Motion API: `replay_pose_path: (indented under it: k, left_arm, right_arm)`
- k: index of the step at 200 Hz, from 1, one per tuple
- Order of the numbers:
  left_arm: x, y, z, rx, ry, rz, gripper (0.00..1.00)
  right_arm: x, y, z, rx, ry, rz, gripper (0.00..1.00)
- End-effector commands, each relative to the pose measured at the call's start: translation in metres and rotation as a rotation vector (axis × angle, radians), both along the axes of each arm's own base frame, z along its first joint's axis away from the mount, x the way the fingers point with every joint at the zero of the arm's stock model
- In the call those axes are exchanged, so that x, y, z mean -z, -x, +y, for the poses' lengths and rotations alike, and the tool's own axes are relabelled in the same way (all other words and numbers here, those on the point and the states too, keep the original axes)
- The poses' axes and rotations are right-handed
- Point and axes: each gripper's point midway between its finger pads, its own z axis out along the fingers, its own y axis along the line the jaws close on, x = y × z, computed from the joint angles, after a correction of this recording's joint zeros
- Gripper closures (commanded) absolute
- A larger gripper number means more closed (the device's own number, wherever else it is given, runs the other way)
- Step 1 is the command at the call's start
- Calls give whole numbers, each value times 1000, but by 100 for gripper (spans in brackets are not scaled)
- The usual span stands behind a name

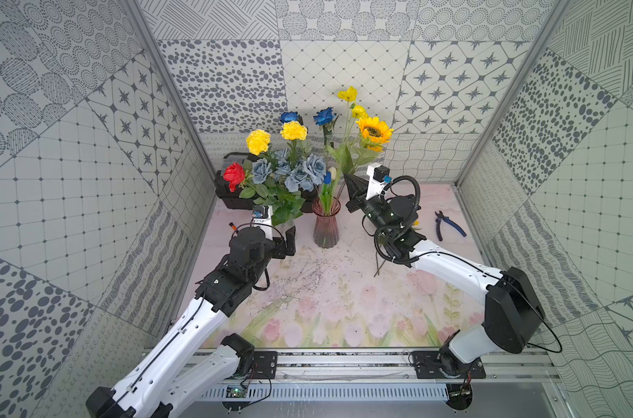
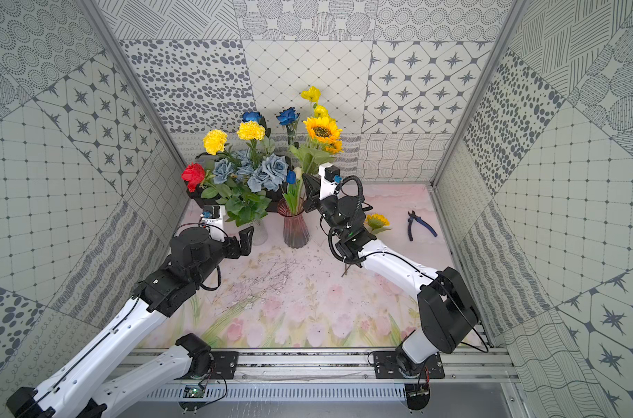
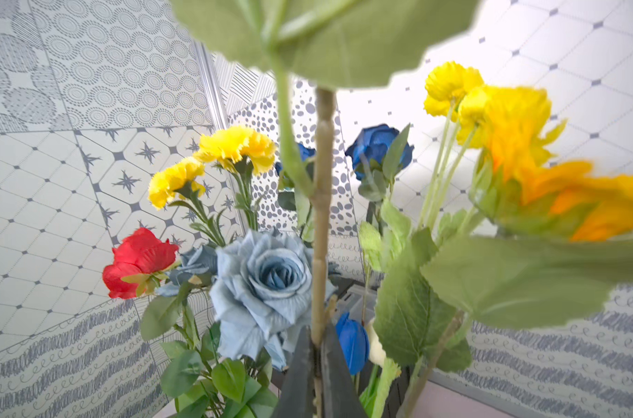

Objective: Pick out yellow flowers from the vase
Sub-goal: Pick up the flower from the vase.

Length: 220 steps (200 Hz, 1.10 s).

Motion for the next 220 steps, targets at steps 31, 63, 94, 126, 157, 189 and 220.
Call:
replay_pose_path:
  k: [31, 63, 94, 126, 157, 189, 220]
  left_arm:
    - [-6, -4, -2, 4, 27, -23, 2]
    - [-4, -4, -2, 0, 27, -21, 2]
    - [-3, -5, -1, -2, 27, -19, 2]
    - [-4, -5, -1, -3, 29, -20, 2]
    - [-9, -2, 1, -3, 33, -24, 2]
    - [-16, 1, 3, -8, 35, -24, 2]
    - [-21, 2, 3, -4, 39, -27, 2]
  right_arm:
    - [-49, 27, -1, -66, 8, -81, 100]
    - [-75, 43, 3, -144, 22, -71, 100]
    - [-102, 63, -6, -176, -3, -114, 100]
    - [-129, 82, -18, -192, -14, -144, 100]
    - [-142, 89, -33, -202, 21, -43, 100]
    - [-130, 87, -65, -307, -37, 168, 100]
    - [-89, 66, -99, -347, -71, 428, 100]
